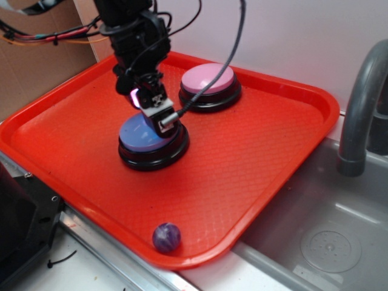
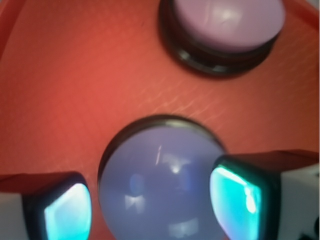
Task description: Push the purple button.
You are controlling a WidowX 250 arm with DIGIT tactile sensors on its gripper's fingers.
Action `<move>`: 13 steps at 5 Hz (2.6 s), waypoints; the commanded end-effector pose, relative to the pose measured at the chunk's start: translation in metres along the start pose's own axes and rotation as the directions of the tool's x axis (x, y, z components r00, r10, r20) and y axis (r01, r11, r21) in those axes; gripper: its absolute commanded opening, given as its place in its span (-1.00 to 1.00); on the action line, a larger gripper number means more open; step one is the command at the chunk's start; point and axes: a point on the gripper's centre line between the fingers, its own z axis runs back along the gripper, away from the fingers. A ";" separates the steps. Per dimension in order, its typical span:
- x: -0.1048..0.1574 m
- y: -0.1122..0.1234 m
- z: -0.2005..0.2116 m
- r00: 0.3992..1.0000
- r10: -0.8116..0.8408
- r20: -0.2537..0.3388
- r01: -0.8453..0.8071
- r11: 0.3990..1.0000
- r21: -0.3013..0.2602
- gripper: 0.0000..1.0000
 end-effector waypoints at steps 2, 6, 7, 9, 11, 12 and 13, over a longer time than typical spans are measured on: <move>0.006 0.001 -0.001 1.000 0.000 -0.028 0.001 0.999 0.037 1.00; 0.007 0.002 0.045 1.000 0.017 -0.022 -0.015 0.997 0.077 1.00; 0.006 0.003 0.054 1.000 0.025 -0.003 -0.025 0.996 0.084 1.00; 0.004 0.003 0.064 0.999 0.030 0.015 -0.031 0.996 0.087 1.00; 0.002 0.002 0.073 0.999 0.033 0.024 -0.035 0.995 0.094 1.00; 0.000 0.002 0.077 0.999 0.038 0.028 -0.040 0.995 0.096 1.00; -0.001 0.002 0.080 0.998 0.044 0.041 -0.048 0.995 0.091 1.00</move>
